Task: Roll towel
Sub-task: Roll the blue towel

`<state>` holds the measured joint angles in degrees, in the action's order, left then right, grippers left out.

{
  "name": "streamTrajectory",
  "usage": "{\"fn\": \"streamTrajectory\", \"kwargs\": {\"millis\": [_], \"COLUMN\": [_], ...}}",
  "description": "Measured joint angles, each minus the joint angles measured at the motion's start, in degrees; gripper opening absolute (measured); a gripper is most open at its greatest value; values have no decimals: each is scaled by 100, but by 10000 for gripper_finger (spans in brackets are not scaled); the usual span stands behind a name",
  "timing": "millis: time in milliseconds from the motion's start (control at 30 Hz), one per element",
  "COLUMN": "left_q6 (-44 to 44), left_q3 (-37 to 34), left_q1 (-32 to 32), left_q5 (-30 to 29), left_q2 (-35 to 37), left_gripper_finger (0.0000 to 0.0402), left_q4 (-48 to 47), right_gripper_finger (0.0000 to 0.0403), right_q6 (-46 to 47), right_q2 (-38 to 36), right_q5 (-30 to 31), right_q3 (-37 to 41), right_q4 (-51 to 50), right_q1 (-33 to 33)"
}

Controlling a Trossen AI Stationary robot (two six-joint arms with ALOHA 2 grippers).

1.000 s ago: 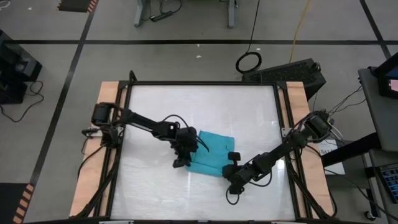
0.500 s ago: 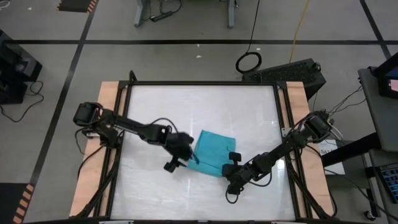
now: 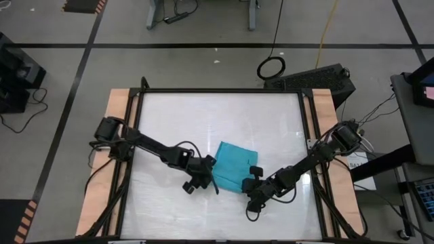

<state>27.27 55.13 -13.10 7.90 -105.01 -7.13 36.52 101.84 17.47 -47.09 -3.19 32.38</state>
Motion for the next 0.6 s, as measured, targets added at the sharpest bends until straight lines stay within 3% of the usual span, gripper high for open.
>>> {"fn": "streamTrajectory", "kwargs": {"millis": [133,233,333,500,600], "left_q6": [-104,-276,-297,-434,-954], "left_q3": [15,15,17,16,27], "left_q1": [1,105,195,414,601], "left_q5": [-364,-325,-286,197,936], "left_q2": [-112,-133,-142,-149,-162], "left_gripper_finger": [212,202,154,22,15], "left_q4": [124,219,253,237,231], "right_gripper_finger": [5,5,5,5,4], "right_q6": [67,131,182,320,680], "right_q2": [0,0,0,2,-91], "right_q5": [-7,-7,-7,-131,-167], "right_q3": [0,0,0,0,6], "right_q4": [29,67,112,213,185], "right_q1": [-9,-9,-10,-13,36]}}
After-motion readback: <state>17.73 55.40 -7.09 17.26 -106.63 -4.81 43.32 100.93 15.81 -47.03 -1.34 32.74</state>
